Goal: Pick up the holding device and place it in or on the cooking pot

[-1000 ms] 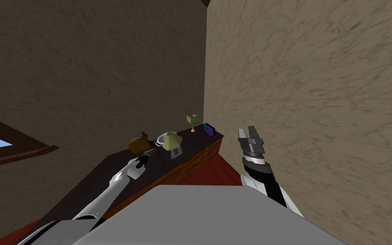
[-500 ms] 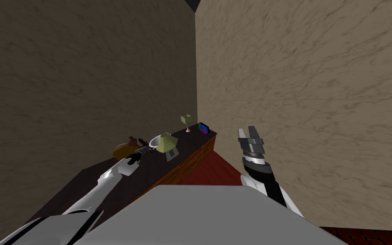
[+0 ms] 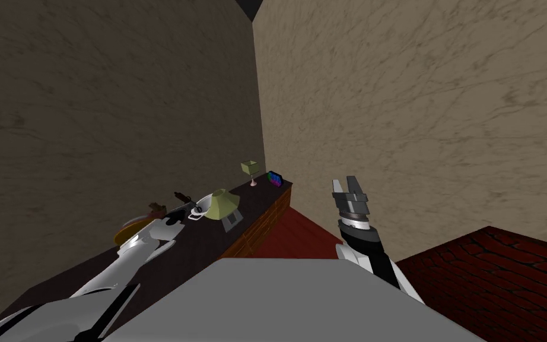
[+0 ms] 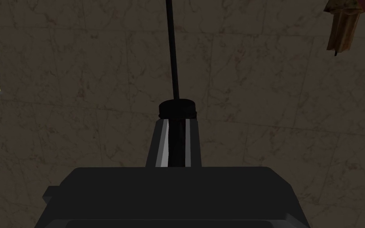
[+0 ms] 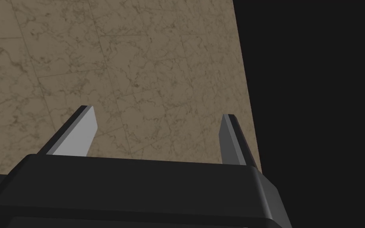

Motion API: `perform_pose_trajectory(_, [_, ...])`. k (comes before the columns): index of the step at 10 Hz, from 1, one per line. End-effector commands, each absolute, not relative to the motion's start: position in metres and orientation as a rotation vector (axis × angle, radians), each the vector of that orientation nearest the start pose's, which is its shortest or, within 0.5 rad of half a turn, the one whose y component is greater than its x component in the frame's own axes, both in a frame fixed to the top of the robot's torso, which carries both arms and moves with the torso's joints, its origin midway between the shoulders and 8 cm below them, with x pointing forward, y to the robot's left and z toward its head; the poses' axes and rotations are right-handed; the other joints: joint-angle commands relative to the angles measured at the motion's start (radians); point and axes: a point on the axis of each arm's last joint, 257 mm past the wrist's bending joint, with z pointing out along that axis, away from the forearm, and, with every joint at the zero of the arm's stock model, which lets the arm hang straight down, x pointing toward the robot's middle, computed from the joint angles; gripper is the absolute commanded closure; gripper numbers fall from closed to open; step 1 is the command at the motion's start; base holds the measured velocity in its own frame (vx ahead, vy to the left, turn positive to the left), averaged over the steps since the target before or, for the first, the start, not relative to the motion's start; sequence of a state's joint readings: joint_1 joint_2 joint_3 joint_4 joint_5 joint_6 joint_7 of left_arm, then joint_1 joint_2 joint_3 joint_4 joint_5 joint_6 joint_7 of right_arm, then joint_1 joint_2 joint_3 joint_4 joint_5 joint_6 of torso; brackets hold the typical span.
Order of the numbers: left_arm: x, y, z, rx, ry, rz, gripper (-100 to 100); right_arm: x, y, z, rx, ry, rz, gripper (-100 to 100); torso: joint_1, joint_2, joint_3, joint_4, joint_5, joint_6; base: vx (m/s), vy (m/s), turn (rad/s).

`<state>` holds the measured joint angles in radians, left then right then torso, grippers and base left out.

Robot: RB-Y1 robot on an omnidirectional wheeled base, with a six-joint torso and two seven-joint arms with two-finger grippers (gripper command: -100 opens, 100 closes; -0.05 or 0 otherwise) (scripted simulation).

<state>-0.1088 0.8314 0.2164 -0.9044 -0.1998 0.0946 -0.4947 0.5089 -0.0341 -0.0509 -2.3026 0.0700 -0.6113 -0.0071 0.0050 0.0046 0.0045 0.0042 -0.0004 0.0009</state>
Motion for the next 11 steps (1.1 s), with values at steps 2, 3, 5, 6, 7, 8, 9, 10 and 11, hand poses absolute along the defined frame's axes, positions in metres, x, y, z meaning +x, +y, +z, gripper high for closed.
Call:
perform_pose_trajectory(2, [0.43, 0.763, -0.225, -0.726, 1.711, 0.47, 100, 0.318, -0.276, 0.051, 0.479, 0.596, 1.244, 0, 0.0, -0.001, -0.001, 0.0, 0.0, 0.001, -0.026, 0.062, -0.252])
perform_pose_trajectory(3, [0.421, 0.777, -0.22, -0.768, 1.699, 0.494, 100, 0.318, -0.276, 0.051, 0.48, 0.596, 1.244, 0, -0.001, -0.002, -0.002, -0.001, 0.0, -0.001, -0.012, 0.043, -0.227])
perform_pose_trajectory(5, [0.411, 0.79, -0.216, -0.81, 1.688, 0.517, 100, 0.318, -0.276, 0.051, 0.479, 0.596, 1.244, 0, -0.001, -0.003, -0.003, -0.002, 0.0, -0.001, -0.023, 0.058, -0.21])
perform_pose_trajectory(6, [0.401, 0.803, -0.213, -0.854, 1.677, 0.537, 100, 0.318, -0.276, 0.051, 0.48, 0.596, 1.244, 0, -0.001, -0.003, -0.003, -0.003, 0.0, -0.002, -0.021, 0.038, -0.234])
perform_pose_trajectory(7, [0.391, 0.814, -0.211, -0.898, 1.668, 0.556, 100, 0.318, -0.276, 0.051, 0.48, 0.596, 1.244, 0, -0.001, -0.004, -0.003, -0.003, 0.0, -0.001, -0.03, 0.057, -0.289])
perform_pose_trajectory(8, [0.391, 0.814, -0.211, -0.898, 1.668, 0.556, 100, 0.318, -0.276, 0.051, 0.479, 0.596, 1.244, 0, -0.001, -0.004, -0.004, -0.003, 0.0, -0.001, -0.016, 0.056, -0.162])
perform_pose_trajectory(9, [0.38, 0.824, -0.21, -0.942, 1.66, 0.573, 100, 0.318, -0.276, 0.051, 0.48, 0.596, 1.244, 0, -0.001, -0.005, -0.004, -0.003, 0.0, -0.003, -0.007, 0.054, -0.176])
perform_pose_trajectory(10, [0.37, 0.833, -0.211, -0.987, 1.653, 0.587, 100, 0.318, -0.276, 0.051, 0.48, 0.596, 1.244, 0, -0.001, -0.005, -0.004, -0.003, 0.0, -0.003, -0.011, 0.071, -0.279])
perform_pose_trajectory(11, [0.36, 0.841, -0.212, -1.03, 1.647, 0.6, 100, 0.318, -0.276, 0.051, 0.479, 0.596, 1.244, 0, 0.0, -0.006, -0.005, -0.003, 0.0, -0.001, -0.017, 0.091, -0.319])
